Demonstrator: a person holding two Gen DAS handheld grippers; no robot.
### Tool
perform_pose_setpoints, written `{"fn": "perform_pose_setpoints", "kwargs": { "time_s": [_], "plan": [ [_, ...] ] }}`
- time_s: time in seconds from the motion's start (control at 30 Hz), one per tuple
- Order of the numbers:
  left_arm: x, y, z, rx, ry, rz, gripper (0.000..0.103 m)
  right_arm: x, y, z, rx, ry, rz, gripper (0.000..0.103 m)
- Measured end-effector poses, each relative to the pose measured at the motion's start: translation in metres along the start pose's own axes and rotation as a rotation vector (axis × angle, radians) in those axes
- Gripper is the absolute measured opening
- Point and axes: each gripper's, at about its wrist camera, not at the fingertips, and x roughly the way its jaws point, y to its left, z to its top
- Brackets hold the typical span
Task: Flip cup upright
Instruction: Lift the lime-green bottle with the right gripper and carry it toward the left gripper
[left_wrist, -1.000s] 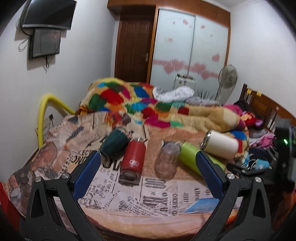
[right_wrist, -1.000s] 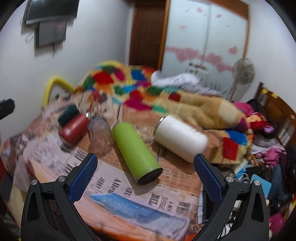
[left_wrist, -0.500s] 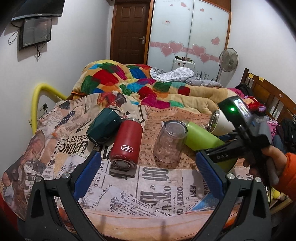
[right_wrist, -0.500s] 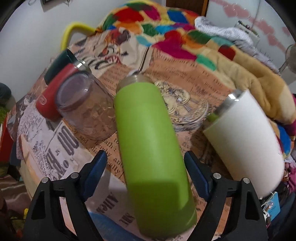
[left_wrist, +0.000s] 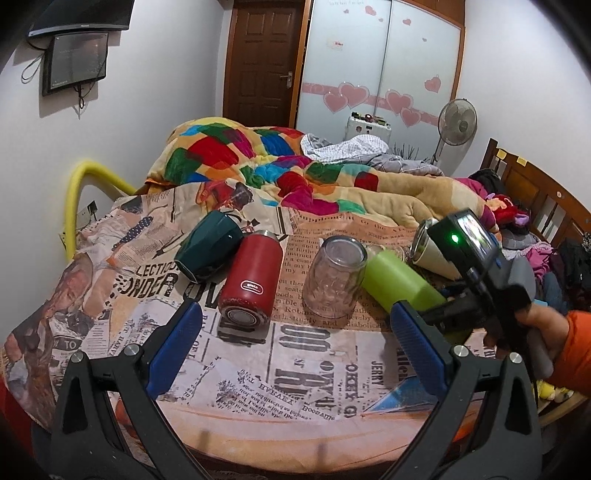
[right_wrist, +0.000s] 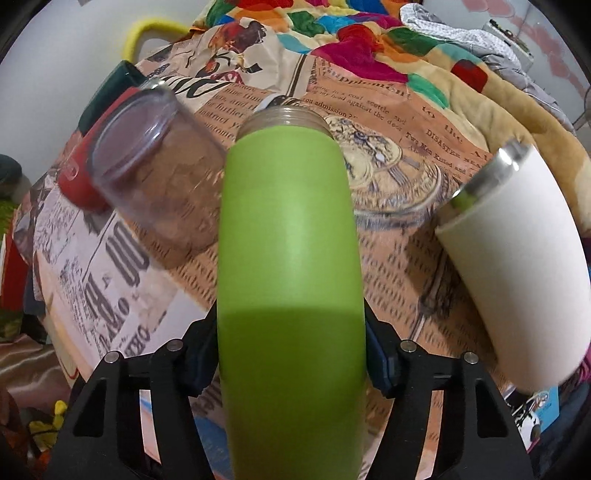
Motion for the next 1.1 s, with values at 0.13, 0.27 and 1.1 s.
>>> {"fn": "perform_pose_setpoints", "kwargs": {
  "time_s": [0.13, 0.27, 1.1],
  "plan": [
    [-0.015, -0.001, 0.002, 0.005, -0.022, 0.007, 0.103, -0.013, 0.001, -0.016, 0.031, -0.034, 0.023, 0.062],
    [-0.032, -0.002, 0.005, 0.003, -0.049, 0.012, 0.103, -0.027, 0.000, -0.022, 0.048, -0.060, 0.004, 0.062],
    [-0.085, 0.009, 0.005, -0.015, -0.123, 0.039, 0.103, -0.115, 0.089, -0.043, -0.159, -0.280, 0.080, 0.062]
  ]
}}
